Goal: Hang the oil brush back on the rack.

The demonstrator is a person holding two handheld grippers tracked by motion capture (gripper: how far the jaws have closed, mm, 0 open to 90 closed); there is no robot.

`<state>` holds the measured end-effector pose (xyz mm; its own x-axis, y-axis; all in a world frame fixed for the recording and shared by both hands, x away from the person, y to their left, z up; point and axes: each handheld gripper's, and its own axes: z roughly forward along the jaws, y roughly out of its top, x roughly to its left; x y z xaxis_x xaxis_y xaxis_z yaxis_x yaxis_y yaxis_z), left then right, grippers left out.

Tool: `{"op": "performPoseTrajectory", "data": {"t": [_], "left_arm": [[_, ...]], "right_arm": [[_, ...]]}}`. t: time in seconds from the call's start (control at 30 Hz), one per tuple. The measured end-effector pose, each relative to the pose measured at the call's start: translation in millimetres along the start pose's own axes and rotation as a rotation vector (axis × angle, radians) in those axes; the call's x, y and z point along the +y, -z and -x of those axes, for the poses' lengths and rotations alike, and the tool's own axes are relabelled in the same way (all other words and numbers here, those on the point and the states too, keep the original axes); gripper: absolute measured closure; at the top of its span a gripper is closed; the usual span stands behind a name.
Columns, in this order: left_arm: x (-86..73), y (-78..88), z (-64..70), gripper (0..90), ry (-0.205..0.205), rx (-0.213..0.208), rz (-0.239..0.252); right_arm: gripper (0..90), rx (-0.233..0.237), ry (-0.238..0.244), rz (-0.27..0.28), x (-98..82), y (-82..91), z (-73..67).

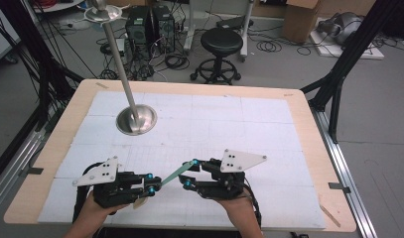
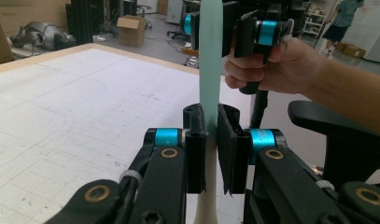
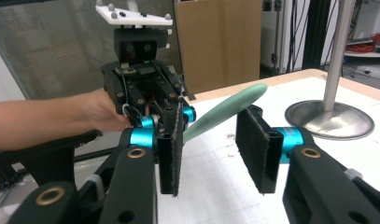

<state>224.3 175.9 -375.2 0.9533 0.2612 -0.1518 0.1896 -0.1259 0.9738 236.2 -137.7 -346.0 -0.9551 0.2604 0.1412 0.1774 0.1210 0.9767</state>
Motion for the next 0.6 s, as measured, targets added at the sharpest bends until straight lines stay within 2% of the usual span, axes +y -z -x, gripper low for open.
{"op": "performPoseTrajectory", "data": {"t": [0.23,0.6], "left_arm": [[0.1,-2.4,2.3,81.4,-0.005,0.005,-0.003],[-0.2,-5.2,4.8,81.3,-0.025,0.011,-0.016]], "right_arm": [[64.7,0.000,-0.040,0.020,3.8,-2.0,-1.4],[71.7,0.009,-0.053,0.037,6.7,-4.2,-2.5]]}}
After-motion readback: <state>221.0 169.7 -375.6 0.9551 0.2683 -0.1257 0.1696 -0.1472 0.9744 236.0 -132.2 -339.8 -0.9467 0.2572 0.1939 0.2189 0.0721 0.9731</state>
